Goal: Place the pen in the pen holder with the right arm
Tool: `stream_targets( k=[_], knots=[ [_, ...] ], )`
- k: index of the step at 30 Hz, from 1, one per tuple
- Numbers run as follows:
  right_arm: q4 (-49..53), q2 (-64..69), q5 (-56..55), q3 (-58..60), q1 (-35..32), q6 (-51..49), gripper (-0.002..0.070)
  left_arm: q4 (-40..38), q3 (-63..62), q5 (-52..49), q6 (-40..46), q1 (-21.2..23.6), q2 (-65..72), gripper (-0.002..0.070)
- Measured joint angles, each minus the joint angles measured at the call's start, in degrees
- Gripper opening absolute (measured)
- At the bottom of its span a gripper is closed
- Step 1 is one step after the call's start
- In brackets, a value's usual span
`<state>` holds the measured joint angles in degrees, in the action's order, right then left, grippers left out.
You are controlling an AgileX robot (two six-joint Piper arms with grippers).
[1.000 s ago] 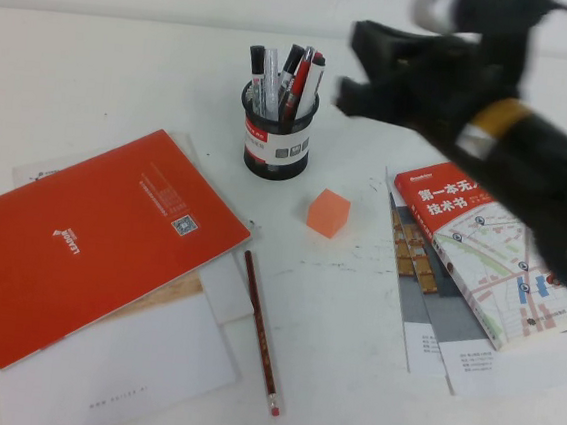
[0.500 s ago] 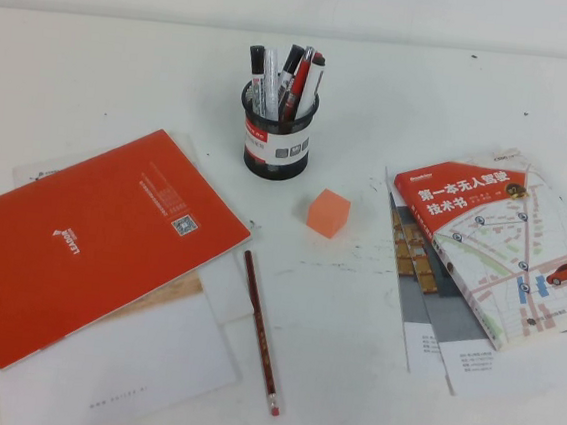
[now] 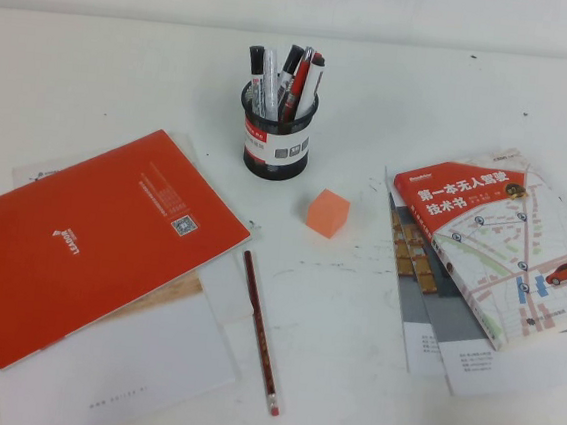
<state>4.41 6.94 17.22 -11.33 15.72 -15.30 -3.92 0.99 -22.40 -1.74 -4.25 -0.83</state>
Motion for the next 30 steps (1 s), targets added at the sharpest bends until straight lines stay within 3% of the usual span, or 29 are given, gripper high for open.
stream_targets(
  k=[5, 16, 30],
  knots=[
    [-0.94, -0.54, -0.74, 3.42, -5.81, 0.00, -0.0019, 0.00, 0.00, 0.00, 0.00, 0.00, 0.00, -0.0003],
    [-2.10, -6.34, -0.56, 12.14, -6.60, 0.22, -0.0019, 0.00, 0.00, 0.00, 0.00, 0.00, 0.00, -0.0002],
    [-4.41, -7.41, 2.15, 12.79, -10.93, 0.22, -0.0019, 0.00, 0.00, 0.00, 0.00, 0.00, 0.00, -0.0002]
  ],
)
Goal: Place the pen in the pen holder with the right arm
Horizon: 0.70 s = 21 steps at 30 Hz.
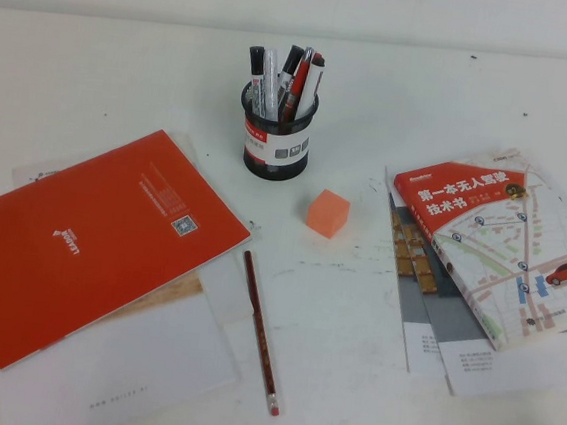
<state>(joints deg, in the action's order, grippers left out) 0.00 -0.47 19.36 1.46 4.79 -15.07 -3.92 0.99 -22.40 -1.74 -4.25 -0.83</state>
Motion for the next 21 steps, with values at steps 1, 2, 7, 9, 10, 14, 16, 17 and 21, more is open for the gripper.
stream_targets(
  k=[1, 2, 7, 9, 10, 14, 16, 17, 21],
  knots=[
    [0.98, 0.00, 0.12, 0.00, 0.00, 0.00, -0.0019, 0.00, 0.00, 0.00, 0.00, 0.00, 0.00, -0.0003],
    [1.69, 0.00, 0.15, 0.00, 0.00, 0.10, -0.0019, 0.00, 0.00, 0.00, 0.00, 0.00, 0.00, -0.0003],
    [3.22, 0.00, 0.39, 0.00, 0.00, 0.10, -0.0019, 0.00, 0.00, 0.00, 0.00, 0.00, 0.00, -0.0002],
    [3.22, 0.00, 0.39, 0.00, 0.00, 0.54, -0.0019, 0.00, 0.00, 0.00, 0.00, 0.00, 0.00, -0.0003],
    [3.22, 0.00, 0.39, 0.00, 0.00, 1.49, -0.0019, 0.00, 0.00, 0.00, 0.00, 0.00, 0.00, -0.0003],
    [3.22, 0.00, 0.39, 0.00, 0.00, 8.09, -0.0019, 0.00, 0.00, 0.00, 0.00, 0.00, 0.00, -0.0003],
    [3.22, 0.00, 0.39, 0.00, 0.00, 11.11, -0.0019, 0.00, 0.00, 0.00, 0.00, 0.00, 0.00, -0.0003],
    [3.22, 0.00, 0.39, 0.00, 0.00, 11.82, -0.0019, 0.00, 0.00, 0.00, 0.00, 0.00, 0.00, -0.0003],
    [3.23, 0.00, 0.39, 0.00, 0.00, 12.73, -0.0019, 0.00, 0.00, 0.00, 0.00, 0.00, 0.00, -0.0003]
  ],
)
